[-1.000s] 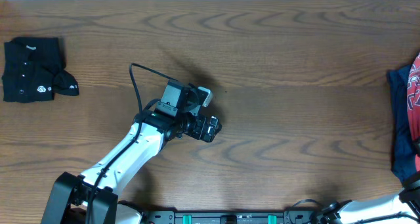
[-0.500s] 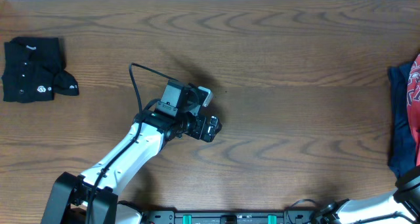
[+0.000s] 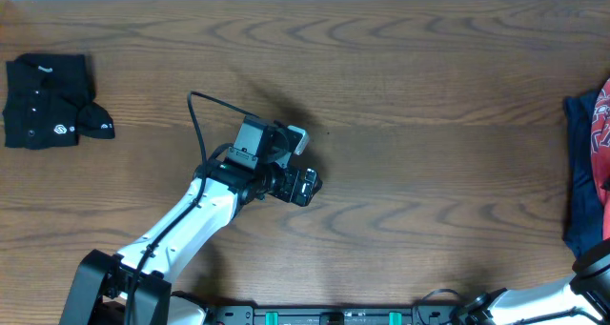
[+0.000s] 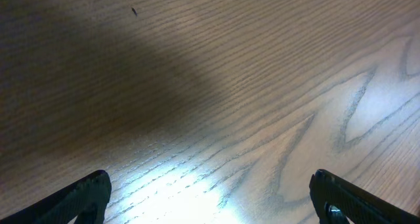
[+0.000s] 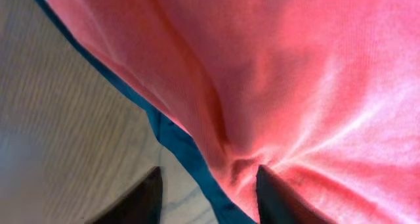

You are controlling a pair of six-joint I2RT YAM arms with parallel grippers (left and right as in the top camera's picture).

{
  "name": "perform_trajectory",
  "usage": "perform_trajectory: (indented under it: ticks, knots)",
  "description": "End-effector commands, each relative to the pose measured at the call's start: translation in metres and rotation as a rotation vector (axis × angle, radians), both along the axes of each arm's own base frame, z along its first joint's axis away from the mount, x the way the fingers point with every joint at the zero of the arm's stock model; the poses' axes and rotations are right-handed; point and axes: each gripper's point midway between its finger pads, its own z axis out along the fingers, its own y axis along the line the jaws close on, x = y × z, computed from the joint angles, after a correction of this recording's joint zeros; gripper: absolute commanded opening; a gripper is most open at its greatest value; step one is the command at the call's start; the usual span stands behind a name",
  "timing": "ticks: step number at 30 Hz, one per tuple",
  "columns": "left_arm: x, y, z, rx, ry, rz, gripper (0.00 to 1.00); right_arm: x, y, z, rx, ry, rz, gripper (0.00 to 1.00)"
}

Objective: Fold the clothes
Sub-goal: 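Lower the right gripper onto the red shirt and pinch its fabric, then lift the red shirt with the right gripper and drag it toward center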

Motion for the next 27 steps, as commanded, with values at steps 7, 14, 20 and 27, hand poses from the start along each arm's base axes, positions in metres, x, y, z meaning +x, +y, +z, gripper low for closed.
perform_trajectory:
  ticks: [7,14,20,27]
  knots:
    - [0.006,-0.002,0.005,0.005,-0.025,-0.011,0.98,-0.014,-0.009,0.000,-0.014,-0.005,-0.051,0.39]
    - [0.006,-0.002,0.005,0.005,-0.025,-0.011,0.98,-0.014,-0.006,-0.010,0.000,-0.018,-0.051,0.37]
    - [0.006,-0.002,0.005,0.005,-0.025,-0.011,0.98,-0.012,-0.006,-0.010,0.003,-0.026,-0.059,0.01]
    - [0.006,-0.002,0.004,0.005,-0.025,-0.011,0.98,-0.007,-0.005,-0.008,0.016,-0.057,-0.077,0.01]
